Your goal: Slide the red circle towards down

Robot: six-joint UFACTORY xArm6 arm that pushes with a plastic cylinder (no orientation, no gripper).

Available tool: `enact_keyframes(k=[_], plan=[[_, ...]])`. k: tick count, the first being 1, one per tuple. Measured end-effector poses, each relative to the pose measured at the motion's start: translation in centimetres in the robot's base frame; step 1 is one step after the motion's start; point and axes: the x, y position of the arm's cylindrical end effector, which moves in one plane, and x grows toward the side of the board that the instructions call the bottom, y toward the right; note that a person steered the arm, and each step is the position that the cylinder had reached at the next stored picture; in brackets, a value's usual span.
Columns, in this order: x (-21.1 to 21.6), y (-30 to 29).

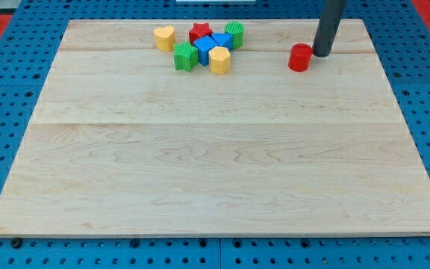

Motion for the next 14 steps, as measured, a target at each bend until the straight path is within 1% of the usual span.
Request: enact_keyframes(k=[1,2,3,5,6,7,8,9,10,11,12,13,14], plan=[[-1.6,-0.1],[-1.1,-1.8],[1.4,-3.3],[8.0,-3.3],[7.6,-3.4],[6.6,-5.0],[6.6,-6.7],[8.9,-7.5],[13.9,-7.5],[14.6,-7.6],[11.6,-9.3],[10.1,-11.4],[9.8,-13.9]])
